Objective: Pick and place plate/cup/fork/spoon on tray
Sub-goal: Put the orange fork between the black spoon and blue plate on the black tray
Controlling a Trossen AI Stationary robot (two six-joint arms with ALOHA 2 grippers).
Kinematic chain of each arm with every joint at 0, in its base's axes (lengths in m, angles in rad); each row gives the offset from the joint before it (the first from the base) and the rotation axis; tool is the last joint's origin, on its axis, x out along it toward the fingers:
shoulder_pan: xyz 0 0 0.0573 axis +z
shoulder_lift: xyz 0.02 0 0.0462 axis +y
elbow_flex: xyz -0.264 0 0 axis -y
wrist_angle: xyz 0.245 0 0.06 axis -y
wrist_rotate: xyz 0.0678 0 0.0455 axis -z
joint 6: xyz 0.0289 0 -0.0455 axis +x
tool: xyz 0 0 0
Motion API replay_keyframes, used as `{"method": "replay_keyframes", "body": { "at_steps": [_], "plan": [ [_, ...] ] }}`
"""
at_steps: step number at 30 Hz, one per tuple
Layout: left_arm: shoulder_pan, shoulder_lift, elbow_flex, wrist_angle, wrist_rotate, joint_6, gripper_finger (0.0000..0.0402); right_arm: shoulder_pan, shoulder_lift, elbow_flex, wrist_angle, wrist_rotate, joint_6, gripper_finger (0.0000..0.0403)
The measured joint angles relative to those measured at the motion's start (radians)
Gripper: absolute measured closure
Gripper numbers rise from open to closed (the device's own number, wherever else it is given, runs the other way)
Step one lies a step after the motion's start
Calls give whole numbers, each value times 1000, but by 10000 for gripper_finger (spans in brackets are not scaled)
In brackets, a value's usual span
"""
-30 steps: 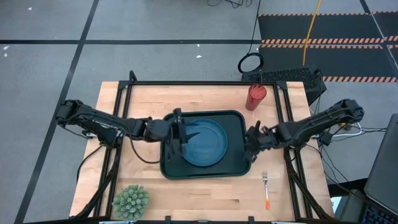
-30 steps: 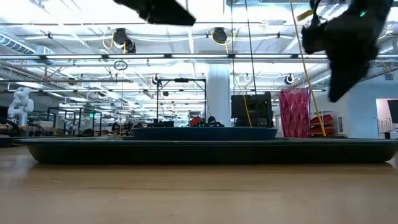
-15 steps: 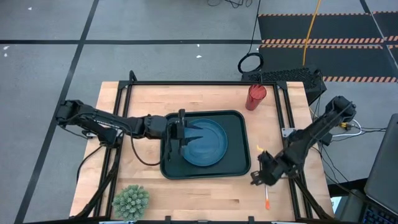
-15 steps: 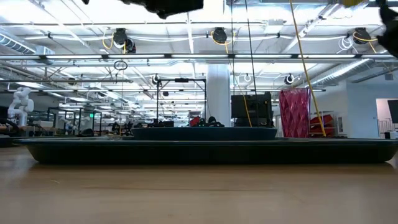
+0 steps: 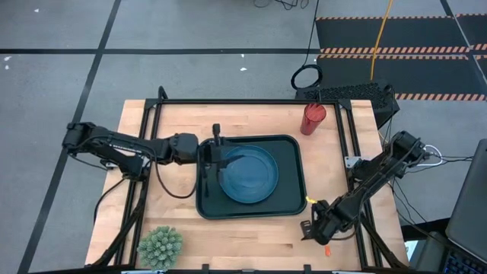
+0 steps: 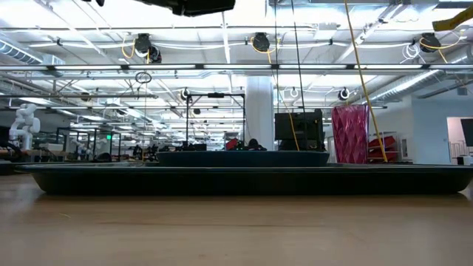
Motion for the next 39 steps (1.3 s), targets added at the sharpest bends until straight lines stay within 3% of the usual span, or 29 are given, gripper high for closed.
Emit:
{"method": "replay_keyframes", "body": {
  "at_steps": [6, 11, 25, 39],
  "plan": [
    [19, -17, 0, -11, 6, 1, 250, 6, -2, 123, -183, -3, 7, 378],
    [39, -16, 0, -16, 7, 12, 250, 19, 0, 185, -321, -4, 7, 382],
    [80, -16, 0, -53, 14, -15, 250, 31, 23, 96, -302, -2, 3, 297],
    [80, -16, 0, -73, 13, -24, 250, 31, 21, -12, -125, 47, 6, 322]
  ]
}}
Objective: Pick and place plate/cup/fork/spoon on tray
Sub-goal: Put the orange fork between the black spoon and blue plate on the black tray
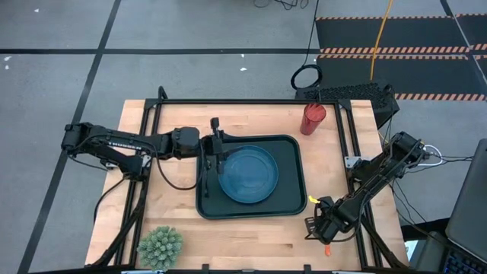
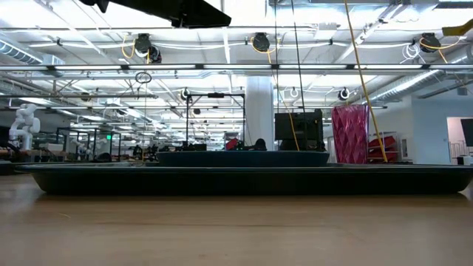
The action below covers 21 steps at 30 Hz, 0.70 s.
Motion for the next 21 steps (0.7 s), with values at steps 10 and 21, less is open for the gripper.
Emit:
{"method": "replay_keyframes", "body": {
  "at_steps": [10, 21],
  "plan": [
    [2, -13, 0, -60, -97, 16, 250, 40, -1, -5, 4, 8, 3, 396],
    [40, -20, 1, -114, -118, 11, 250, 81, 5, 80, 7, 53, -13, 402]
  ]
}}
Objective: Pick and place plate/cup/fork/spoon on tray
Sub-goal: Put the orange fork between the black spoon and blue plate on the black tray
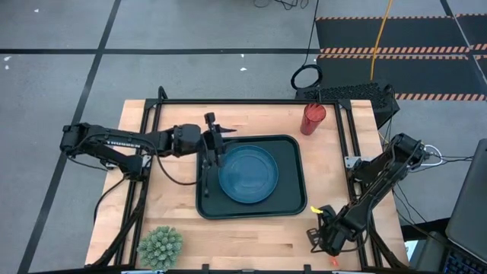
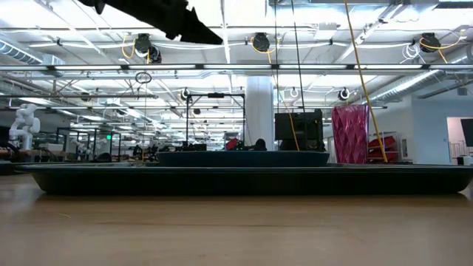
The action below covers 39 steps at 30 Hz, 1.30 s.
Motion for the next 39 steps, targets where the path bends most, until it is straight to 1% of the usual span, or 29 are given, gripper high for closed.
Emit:
{"method": "replay_keyframes", "body": {
  "at_steps": [2, 6, 9, 12, 15, 16, 18, 20, 23, 27, 30, 33, 37, 39],
  "plan": [
    [4, 0, 0, 7, 0, 2, 250, 5, -1, 29, -1, 87, -50, 402],
    [24, 0, 0, 47, 2, -5, 250, 40, -1, 70, 6, 359, -87, 402],
    [29, 0, 0, 56, 7, -23, 250, 57, -1, 84, 22, 523, -153, 402],
    [25, 0, 0, 56, 11, -26, 250, 49, -1, 84, 54, 661, -275, 402],
    [18, 0, 0, 56, 12, -27, 250, 19, -1, 84, 129, 766, -428, 402],
    [16, 0, 0, 56, 24, -29, 250, 5, -1, 84, 163, 796, -499, 402],
    [11, 0, 0, 62, 79, -33, 250, -31, -1, 84, 244, 839, -648, 402],
    [4, 0, 0, 84, 142, -40, 250, -74, -1, 84, 324, 869, -793, 402],
    [-11, 0, 0, 117, 216, -45, 250, -155, -1, 84, 441, 873, -1004, 403],
    [-26, -1, 0, 117, 252, -47, 250, -262, -1, 84, 613, 852, -1279, 403],
    [-33, -28, -1, 91, 251, -59, 250, -338, -1, 84, 735, 781, -1456, 403],
    [-35, -87, -1, 23, 247, -80, 250, -404, -1, 84, 822, 712, -1572, 403],
    [-35, -194, -8, -56, 247, -126, 250, -480, -1, 84, 874, 655, -1660, 403],
    [-36, -248, -39, -47, 247, -135, 250, -513, -1, 84, 925, 625, -1714, 403]
  ]
}}
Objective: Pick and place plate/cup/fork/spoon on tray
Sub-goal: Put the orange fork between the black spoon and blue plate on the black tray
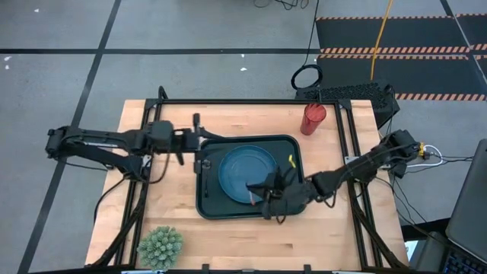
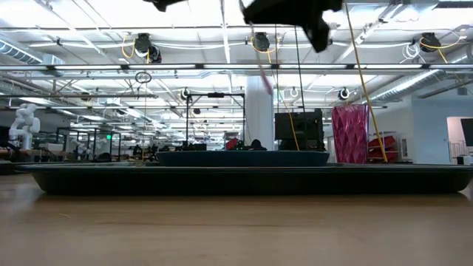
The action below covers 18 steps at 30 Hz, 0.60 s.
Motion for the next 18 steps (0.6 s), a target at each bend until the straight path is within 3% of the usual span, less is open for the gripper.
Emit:
{"method": "replay_keyframes", "body": {
  "at_steps": [5, 12, 18],
  "plan": [
    [8, -146, -120, 93, 0, -3, 250, -77, 60, 25, 176, -131, -133, 403],
    [23, -296, -196, 100, -1, -41, 250, -175, 254, 231, 161, -300, -220, 403],
    [23, -333, -206, 53, -78, -44, 250, -234, 385, 415, 83, -339, -282, 403]
  ]
}}
